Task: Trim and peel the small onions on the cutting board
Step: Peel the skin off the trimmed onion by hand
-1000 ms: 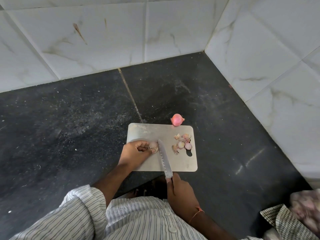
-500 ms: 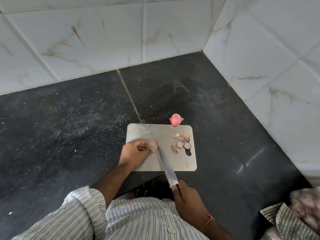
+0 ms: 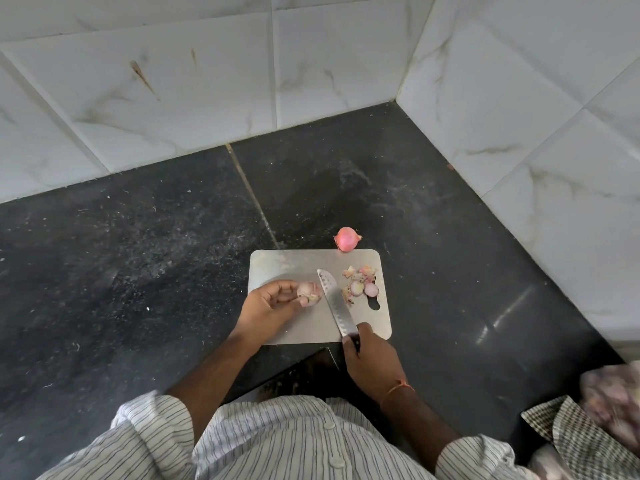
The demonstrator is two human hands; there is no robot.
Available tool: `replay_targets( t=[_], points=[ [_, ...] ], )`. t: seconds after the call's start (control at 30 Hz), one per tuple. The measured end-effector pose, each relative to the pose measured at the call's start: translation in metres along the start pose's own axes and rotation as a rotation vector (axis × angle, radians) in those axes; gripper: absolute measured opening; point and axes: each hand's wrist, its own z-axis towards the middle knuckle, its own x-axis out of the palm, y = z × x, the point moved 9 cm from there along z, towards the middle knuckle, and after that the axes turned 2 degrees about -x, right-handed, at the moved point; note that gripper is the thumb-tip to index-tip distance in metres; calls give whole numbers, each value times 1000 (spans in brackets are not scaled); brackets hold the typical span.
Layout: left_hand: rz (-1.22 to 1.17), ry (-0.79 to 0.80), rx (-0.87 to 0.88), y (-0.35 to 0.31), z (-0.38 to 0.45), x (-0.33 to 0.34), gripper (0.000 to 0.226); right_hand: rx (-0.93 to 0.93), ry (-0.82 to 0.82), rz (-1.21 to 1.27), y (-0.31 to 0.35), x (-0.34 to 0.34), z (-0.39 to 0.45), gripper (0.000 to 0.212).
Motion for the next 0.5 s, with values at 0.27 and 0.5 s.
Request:
replay_targets(
  t=[0.27,0.5],
  points=[
    [-85,82,68,-11,-11,4,40,-45,-77,-295,8,-6,6,19],
    [-57,104,83,-16,-11,11,36,-31,-36,-330,5,-11,11,29]
  ],
)
